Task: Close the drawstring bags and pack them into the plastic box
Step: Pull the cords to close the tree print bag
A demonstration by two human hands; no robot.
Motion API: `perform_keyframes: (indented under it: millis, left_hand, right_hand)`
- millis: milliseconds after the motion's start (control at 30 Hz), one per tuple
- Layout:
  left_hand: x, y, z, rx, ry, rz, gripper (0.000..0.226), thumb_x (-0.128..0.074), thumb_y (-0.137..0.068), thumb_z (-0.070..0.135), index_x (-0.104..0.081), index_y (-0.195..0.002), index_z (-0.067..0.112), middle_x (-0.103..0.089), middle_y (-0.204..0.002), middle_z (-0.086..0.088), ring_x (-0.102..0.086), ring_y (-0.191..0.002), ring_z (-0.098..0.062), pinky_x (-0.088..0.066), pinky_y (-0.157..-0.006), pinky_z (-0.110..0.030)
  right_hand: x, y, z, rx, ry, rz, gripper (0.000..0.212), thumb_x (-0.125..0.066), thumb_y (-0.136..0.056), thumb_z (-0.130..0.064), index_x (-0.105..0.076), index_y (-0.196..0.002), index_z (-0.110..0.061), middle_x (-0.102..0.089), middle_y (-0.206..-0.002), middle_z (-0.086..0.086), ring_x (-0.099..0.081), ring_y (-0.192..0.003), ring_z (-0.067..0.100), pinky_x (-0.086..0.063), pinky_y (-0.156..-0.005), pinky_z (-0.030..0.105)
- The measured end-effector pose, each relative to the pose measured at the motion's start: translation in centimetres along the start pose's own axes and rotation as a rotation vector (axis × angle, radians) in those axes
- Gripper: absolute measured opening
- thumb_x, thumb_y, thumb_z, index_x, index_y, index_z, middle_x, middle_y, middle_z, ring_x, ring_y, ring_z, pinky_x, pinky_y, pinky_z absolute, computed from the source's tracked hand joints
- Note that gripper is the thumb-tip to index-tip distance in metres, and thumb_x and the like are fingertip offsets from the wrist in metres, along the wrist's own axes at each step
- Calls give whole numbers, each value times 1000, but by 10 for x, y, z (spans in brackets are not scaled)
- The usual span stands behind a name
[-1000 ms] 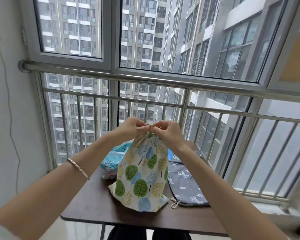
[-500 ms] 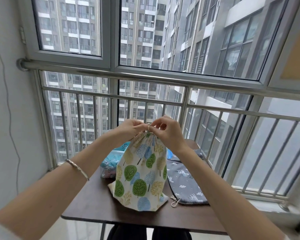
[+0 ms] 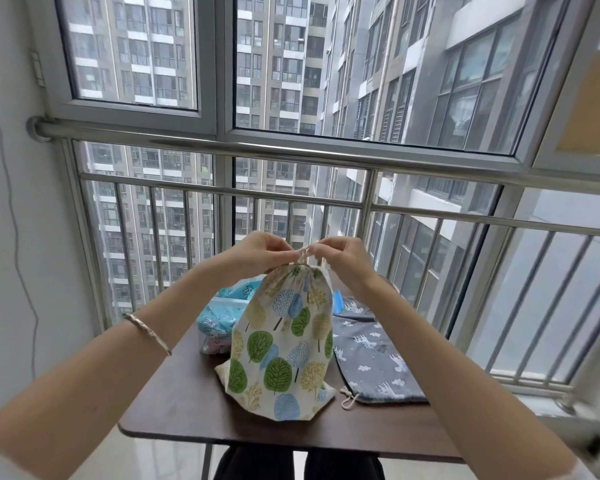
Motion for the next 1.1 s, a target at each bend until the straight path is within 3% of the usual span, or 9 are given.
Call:
perform_keyframes:
  millis: [100, 200, 300, 400, 500, 567, 700, 933, 1100]
  left_hand:
    - [8, 3, 6, -76, -157, 20, 10, -66, -87, 26, -69, -84, 17, -71, -84, -2, -65, -84, -18, -54, -82, -29]
    - [24, 10, 7, -173, -403, 123, 8, -66, -86, 21, -65, -79, 19, -65, -79, 4, -62, -75, -15, -51, -68, -23]
    - [23, 17, 7, -316, -603, 305, 10, -65, -86, 26, -68, -86, 17, -59, -80, 7, -55, -67, -9, -44, -64, -17]
    - [4, 20, 6, -301, -534, 385, 14, -59, -92, 27, -67, -96, 15, -61, -74, 6, -61, -65, -12, -53, -64, -25]
    - [-11, 23, 4, -289, -454, 393, 13, -58, -93, 25, -65, -97, 16, -69, -78, 2, -69, -66, -16, -59, -63, -37]
    - [-18, 25, 3, -308, -385, 405, 12, -60, -92, 22, -65, -98, 14, -73, -82, -2, -70, -68, -13, -59, -60, -30]
    - [-22, 28, 3, -346, -280, 471, 13, -65, -89, 18, -67, -100, 11, -75, -89, -5, -70, -73, -10, -51, -57, -11]
    - [-20, 29, 3, -335, -187, 446, 18, -63, -90, 14, -66, -108, 12, -74, -100, -6, -71, -84, -11, -54, -68, -15]
    - [-24, 27, 8, -303, -128, 379, 20, -54, -93, 5, -65, -109, 6, -72, -96, -7, -67, -78, -7, -50, -57, -8]
  right_hand:
    - [9, -5, 1, -107, -88, -62, 19, -62, -89, -10, -68, -71, -10, -54, -60, -1, -42, -52, 6, -34, -52, 15]
    - [28, -7, 6, -147, -67, -184, 15, -60, -91, -10, -65, -77, -6, -54, -62, -2, -43, -54, 7, -36, -52, 12]
    - [34, -7, 9, -170, -116, -320, 12, -60, -90, -10, -64, -82, -3, -62, -76, 2, -55, -71, 12, -48, -70, 18]
    - [27, -11, 10, -231, -225, -472, 15, -57, -85, -18, -60, -82, -3, -68, -89, 6, -63, -90, 19, -49, -95, 34]
    - [17, -15, 15, -415, -201, -552, 35, -49, -95, -37, -57, -81, -7, -66, -84, 8, -63, -84, 23, -51, -89, 37]
    - [11, -18, 19, -503, -46, -563, 39, -47, -97, -41, -59, -87, -5, -63, -84, 8, -60, -80, 22, -49, -83, 33]
    - [-4, -19, 17, -556, 76, -721, 33, -54, -94, -38, -61, -104, -8, -65, -92, 7, -59, -85, 22, -47, -91, 38]
    - [-7, -17, 11, -651, -83, -758, 37, -63, -90, -35, -60, -115, -7, -64, -101, 8, -56, -98, 23, -38, -107, 41]
    - [-12, -20, -2, -587, -84, -620, 20, -65, -87, -12, -63, -105, -2, -65, -94, 8, -60, -90, 20, -47, -94, 32]
Point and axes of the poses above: each hand's wrist, its own y-axis away from the middle knuckle, its own x-axis out of the back of the hand, z = x × y, the point moved 2 cm from there along -y, towards the middle knuckle
